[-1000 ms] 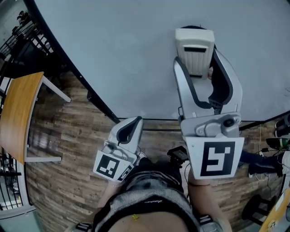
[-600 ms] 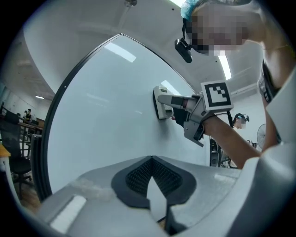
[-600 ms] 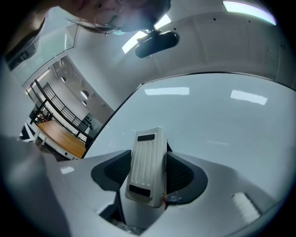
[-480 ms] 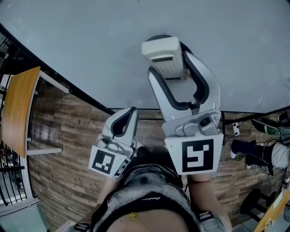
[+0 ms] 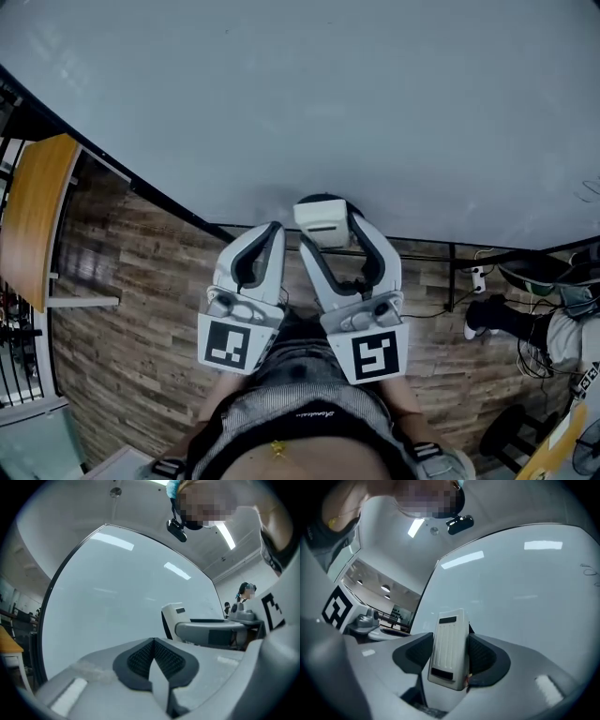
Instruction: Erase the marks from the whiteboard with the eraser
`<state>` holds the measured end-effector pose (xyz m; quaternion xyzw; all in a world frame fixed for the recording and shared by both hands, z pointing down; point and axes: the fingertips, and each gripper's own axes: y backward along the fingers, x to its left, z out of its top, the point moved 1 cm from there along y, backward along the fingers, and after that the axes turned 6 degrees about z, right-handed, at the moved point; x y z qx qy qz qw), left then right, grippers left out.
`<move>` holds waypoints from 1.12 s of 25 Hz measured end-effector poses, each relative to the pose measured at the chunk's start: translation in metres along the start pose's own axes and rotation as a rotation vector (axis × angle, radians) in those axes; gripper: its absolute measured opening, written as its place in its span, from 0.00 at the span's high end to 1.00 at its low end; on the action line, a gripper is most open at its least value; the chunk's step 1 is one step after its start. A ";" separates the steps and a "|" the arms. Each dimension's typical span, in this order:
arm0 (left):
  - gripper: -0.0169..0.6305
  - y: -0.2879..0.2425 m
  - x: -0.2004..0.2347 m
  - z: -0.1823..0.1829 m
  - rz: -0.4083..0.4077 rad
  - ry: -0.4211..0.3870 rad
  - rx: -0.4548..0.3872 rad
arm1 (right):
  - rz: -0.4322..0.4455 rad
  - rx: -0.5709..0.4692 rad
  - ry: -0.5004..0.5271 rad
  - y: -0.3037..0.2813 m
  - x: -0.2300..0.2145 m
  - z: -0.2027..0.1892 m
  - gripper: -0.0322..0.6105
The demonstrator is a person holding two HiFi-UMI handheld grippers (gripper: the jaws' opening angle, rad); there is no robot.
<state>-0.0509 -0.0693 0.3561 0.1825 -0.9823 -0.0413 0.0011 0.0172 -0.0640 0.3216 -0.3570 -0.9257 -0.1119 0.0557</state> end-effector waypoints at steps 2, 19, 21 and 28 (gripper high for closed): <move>0.98 0.000 -0.005 -0.003 0.003 -0.018 0.001 | -0.016 0.022 -0.015 0.005 0.000 -0.006 0.58; 0.98 -0.001 -0.053 0.001 -0.042 -0.104 0.003 | -0.052 0.081 -0.015 0.039 -0.016 -0.016 0.58; 0.98 0.001 -0.055 0.002 -0.039 -0.110 0.004 | -0.049 0.079 -0.012 0.041 -0.017 -0.015 0.58; 0.98 0.007 -0.063 0.003 -0.040 -0.123 0.006 | -0.043 0.073 -0.006 0.045 -0.013 -0.011 0.58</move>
